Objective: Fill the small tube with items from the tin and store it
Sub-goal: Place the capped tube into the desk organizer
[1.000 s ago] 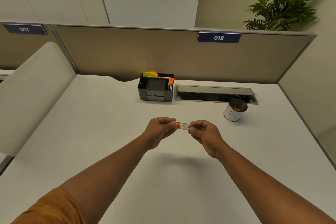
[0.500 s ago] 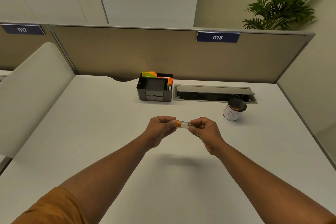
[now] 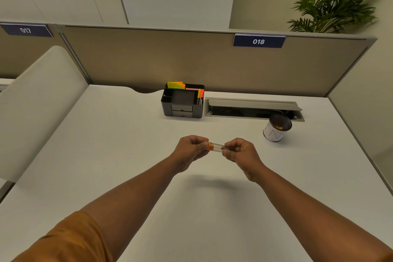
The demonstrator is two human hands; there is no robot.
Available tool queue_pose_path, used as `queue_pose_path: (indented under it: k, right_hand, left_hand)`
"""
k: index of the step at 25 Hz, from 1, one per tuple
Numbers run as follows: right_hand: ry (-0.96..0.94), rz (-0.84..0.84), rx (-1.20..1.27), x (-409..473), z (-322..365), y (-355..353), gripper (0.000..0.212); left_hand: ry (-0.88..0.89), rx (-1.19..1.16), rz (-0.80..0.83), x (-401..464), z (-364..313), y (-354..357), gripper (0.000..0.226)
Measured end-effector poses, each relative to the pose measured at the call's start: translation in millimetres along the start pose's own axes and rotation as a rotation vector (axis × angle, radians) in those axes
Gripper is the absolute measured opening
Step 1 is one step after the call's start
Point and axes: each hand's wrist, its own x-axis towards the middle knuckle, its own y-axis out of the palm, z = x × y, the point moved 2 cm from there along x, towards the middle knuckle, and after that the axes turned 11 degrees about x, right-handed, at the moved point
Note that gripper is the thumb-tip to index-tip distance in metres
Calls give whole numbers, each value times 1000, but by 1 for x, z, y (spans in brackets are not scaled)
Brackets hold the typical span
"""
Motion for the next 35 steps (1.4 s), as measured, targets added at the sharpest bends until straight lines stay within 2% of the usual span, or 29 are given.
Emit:
queue_pose_path:
  k: [5, 6, 9, 13, 15, 18, 20, 27, 32, 35]
  right_hand:
    - [35, 22, -243, 22, 1, 10, 22]
    - [35, 5, -268, 28, 1, 12, 22]
    - [21, -45, -307, 48, 2, 23, 22]
    - [-39, -90, -386, 89, 10, 50, 20]
    - [-87, -103, -411, 115, 19, 65, 21]
    - [-210, -104, -462, 156, 35, 86, 17]
    - [-301, -97, -522, 182, 46, 101, 16]
    - [-449, 30, -703, 251, 55, 145, 20]
    - [-504, 31, -755, 261, 42, 154, 16]
    - [-456, 3, -730, 264, 40, 156, 19]
  left_hand:
    - [-17, 18, -65, 27, 7, -11, 18]
    - [-1, 143, -122, 33, 12, -15, 21]
    - [88, 796, -248, 52, 33, -32, 30]
    - [99, 1247, -130, 83, 64, -54, 29]
    - [120, 1389, -110, 98, 72, -63, 31]
    - [194, 1420, -154, 120, 78, -76, 58]
    - [244, 1427, -171, 133, 78, -81, 64]
    - [401, 1461, -223, 170, 67, -95, 57]
    - [469, 1434, -249, 173, 67, -100, 52]
    - [476, 1432, -247, 171, 66, -101, 50]
